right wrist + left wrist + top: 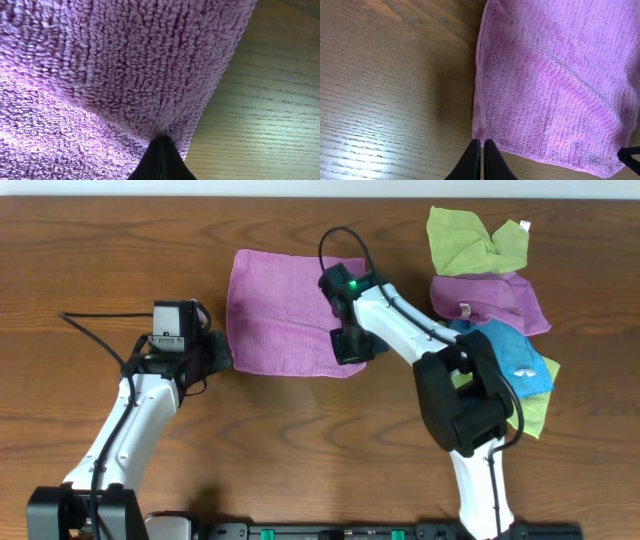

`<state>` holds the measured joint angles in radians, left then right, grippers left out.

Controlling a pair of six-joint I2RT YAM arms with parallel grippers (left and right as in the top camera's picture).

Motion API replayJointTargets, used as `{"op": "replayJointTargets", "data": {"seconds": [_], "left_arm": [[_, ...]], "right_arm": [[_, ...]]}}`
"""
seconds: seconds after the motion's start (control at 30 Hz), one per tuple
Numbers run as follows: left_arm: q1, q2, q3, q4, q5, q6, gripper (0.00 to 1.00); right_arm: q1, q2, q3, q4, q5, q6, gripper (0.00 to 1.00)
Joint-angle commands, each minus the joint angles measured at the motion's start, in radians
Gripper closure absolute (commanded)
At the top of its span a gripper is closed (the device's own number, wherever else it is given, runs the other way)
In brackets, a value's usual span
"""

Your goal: Fold the cloth

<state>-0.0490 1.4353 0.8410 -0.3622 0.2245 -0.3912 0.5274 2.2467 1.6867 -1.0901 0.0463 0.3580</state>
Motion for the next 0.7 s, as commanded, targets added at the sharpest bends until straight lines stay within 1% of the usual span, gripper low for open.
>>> {"op": "replayJointTargets", "data": {"seconds": [0.0,0.07,0.17,0.37,0.53,0.67], "left_arm": [[0.004,0.008,-0.002,0.000,-0.023,0.034,0.95],[0.004,0.008,-0.002,0.000,-0.022,0.034,0.94],[0.004,0.008,-0.002,0.001,-0.022,0.041,0.94],[0.004,0.008,-0.002,0.004,-0.023,0.058,0.94],[0.004,0.008,-0.002,0.012,-0.026,0.134,0.94],[0.004,0.010,-0.002,0.013,-0.042,0.142,0.94]], "right_arm": [[0.016,0.047,-0.037,-0.003,-0.042,0.028,0.98],[0.012,0.040,-0.037,-0.014,-0.042,0.031,0.99],[0.010,0.005,-0.037,-0.033,0.005,0.074,0.99],[0.011,-0.140,-0.037,-0.032,0.051,0.076,0.99],[0.011,-0.261,-0.037,-0.031,0.071,0.082,0.98],[0.009,-0.312,-0.041,-0.065,0.105,0.072,0.99]]}}
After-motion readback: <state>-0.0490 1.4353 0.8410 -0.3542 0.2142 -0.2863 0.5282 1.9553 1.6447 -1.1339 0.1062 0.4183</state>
